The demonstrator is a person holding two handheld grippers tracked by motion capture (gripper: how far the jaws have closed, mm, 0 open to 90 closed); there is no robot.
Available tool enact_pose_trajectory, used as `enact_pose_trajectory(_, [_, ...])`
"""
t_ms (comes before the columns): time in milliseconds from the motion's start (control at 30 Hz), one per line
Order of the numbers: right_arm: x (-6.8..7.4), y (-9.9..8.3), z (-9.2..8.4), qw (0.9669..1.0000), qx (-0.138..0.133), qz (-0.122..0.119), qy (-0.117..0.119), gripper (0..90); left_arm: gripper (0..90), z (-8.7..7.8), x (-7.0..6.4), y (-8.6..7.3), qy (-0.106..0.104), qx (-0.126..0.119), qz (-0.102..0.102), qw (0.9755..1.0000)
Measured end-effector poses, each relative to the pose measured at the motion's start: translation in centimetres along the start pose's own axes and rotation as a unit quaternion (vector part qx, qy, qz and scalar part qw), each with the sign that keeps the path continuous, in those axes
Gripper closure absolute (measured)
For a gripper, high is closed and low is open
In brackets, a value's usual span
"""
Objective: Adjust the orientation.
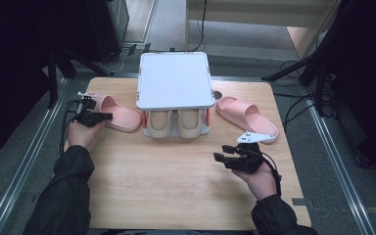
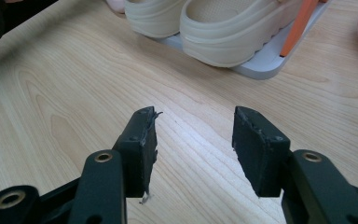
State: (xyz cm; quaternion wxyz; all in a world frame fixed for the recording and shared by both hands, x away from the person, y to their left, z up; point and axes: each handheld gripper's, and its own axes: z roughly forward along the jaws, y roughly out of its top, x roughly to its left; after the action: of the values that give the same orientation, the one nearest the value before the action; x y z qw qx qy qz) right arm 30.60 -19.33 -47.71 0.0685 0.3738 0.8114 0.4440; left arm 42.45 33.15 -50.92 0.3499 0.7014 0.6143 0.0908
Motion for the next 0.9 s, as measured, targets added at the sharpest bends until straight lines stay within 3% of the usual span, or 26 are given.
enact_pose_trajectory(367, [-0.1, 0.7, 0.8, 1.0000, -0.001, -0.004, 0.008, 50.6, 88.7, -1.2, 1.0, -0.9, 0.006, 0.002, -0.008, 1.0000])
enact_pose_trajectory(700, [0.0, 1.3, 1.6, 0.9998, 0.004, -0.010, 0.019, 50.3, 88.5, -2.8, 2.9, -2.2, 0.016, -0.004, -0.037, 0.9992])
enact_pose_trajectory(900, [0.2, 1.8, 2.3, 0.9995, 0.008, -0.016, 0.027, 50.3, 88.2, -3.5, 3.6, -2.8, 0.026, -0.012, -0.042, 0.9987])
